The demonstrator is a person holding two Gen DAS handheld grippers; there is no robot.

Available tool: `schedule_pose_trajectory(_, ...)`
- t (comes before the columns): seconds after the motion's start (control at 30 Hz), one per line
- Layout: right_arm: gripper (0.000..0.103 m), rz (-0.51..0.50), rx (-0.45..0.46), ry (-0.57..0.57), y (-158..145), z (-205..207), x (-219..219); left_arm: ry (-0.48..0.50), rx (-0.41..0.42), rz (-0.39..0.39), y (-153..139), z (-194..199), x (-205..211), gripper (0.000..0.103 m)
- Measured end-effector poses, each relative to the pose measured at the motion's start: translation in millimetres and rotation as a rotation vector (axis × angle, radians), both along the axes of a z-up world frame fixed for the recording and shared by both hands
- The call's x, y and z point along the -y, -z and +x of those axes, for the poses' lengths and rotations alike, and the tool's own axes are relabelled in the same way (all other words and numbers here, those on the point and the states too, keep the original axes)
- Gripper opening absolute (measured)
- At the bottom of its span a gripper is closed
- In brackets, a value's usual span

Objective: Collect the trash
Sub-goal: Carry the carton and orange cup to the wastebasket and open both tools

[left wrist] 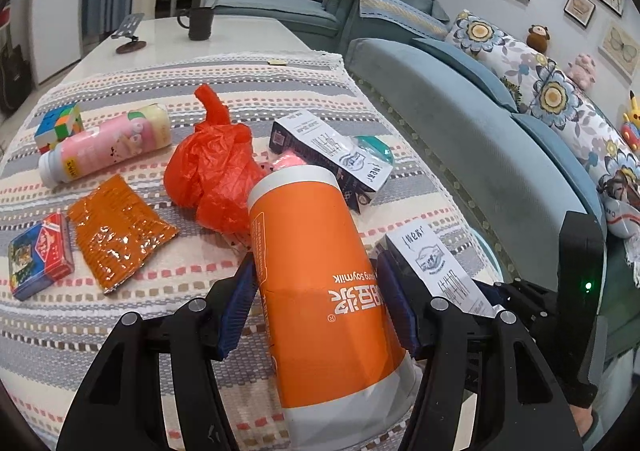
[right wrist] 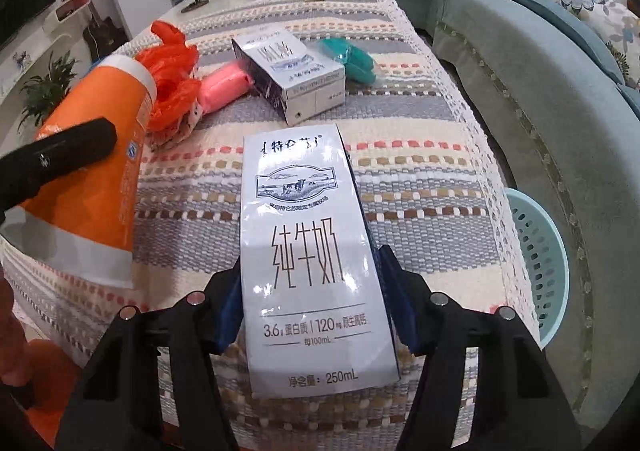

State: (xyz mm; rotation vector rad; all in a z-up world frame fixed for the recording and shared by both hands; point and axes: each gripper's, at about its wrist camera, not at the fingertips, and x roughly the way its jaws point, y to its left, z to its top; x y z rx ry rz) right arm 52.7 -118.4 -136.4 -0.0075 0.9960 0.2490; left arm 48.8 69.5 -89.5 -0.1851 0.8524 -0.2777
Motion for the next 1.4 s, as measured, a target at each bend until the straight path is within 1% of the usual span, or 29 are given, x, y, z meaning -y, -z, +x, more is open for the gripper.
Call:
schedule_pose_trajectory(0.13, 0.057, 0.049, 0.093, 0.067, -20.1, -12.1, 17.1, 0.018, 0.02, 0.005, -4.7, -3.1, 6.1, 0.058)
schedule_pose_trajectory(0.23, 0.057, 0.09, 0.142, 0.125, -38.7, -17.8, 40.4, 0.039, 0.056, 0.014, -17.2, -6.6, 16.4, 0.058)
schedule_pose_trajectory(0.3, 0.057, 0.108, 0.167, 0.161, -51.1, -18.9, 60.8, 0.051, 0.087, 0.049, -29.9, -8.6, 28.6, 0.058)
schedule_pose_trajectory(0.4, 0.057, 0.116, 0.202, 0.228, -67.5, -18.5, 93.8, 0.109, 0.142, 0.09, -55.1, -10.4, 60.6, 0.058)
schedule_pose_trajectory(0.5, 0.057, 0.129, 0.232, 0.292, -79.8, -19.9, 125.2, 0.172, 0.184, 0.087, -77.7, -6.0, 96.5, 0.058)
schedule_pose_trajectory(0.63, 0.057, 0.141, 0.25, 0.391, -84.6, -21.1, 177.0, 0.249, 0.216, 0.09, -93.1, 5.1, 145.2, 0.058)
schedule_pose_trajectory(0.7, 0.057, 0.146, 0.247, 0.433, -80.2, -21.3, 198.4, 0.287, 0.221, 0.093, -93.3, 9.6, 170.7, 0.058)
schedule_pose_trajectory(0.83, 0.057, 0.148, 0.203, 0.522, -53.5, -17.6, 239.2, 0.353, 0.187, 0.091, -79.9, 27.9, 215.4, 0.058)
schedule_pose_trajectory(0.87, 0.057, 0.146, 0.187, 0.539, -44.7, -15.0, 246.7, 0.37, 0.171, 0.089, -71.7, 33.5, 227.6, 0.058)
schedule_pose_trajectory(0.93, 0.057, 0.144, 0.147, 0.574, -24.6, -11.0, 260.2, 0.392, 0.141, 0.081, -56.1, 43.9, 238.9, 0.058)
schedule_pose_trajectory(1.0, 0.057, 0.148, 0.101, 0.602, -2.9, -6.4, 270.0, 0.414, 0.091, 0.076, -33.9, 55.5, 253.1, 0.058)
schedule_pose_trajectory(1.1, 0.057, 0.146, 0.022, 0.634, 32.4, 0.3, 277.3, 0.452, 0.002, 0.072, 0.0, 71.7, 268.9, 0.058)
schedule_pose_trajectory(1.13, 0.057, 0.146, -0.016, 0.645, 49.0, 3.9, 279.6, 0.459, -0.013, 0.077, 7.1, 74.1, 270.0, 0.059)
schedule_pose_trajectory(1.17, 0.057, 0.147, -0.035, 0.65, 58.7, 5.5, 281.6, 0.469, -0.035, 0.09, 18.8, 78.0, 274.4, 0.059)
schedule_pose_trajectory(1.27, 0.057, 0.139, -0.117, 0.685, 92.9, 11.1, 284.2, 0.467, -0.052, 0.122, 38.5, 82.5, 277.3, 0.059)
schedule_pose_trajectory(1.33, 0.057, 0.123, -0.153, 0.707, 106.7, 14.3, 283.2, 0.465, -0.069, 0.143, 52.1, 85.5, 280.8, 0.059)
schedule_pose_trajectory(1.4, 0.057, 0.133, -0.177, 0.716, 118.3, 14.9, 284.2, 0.46, -0.08, 0.147, 62.4, 87.6, 282.6, 0.06)
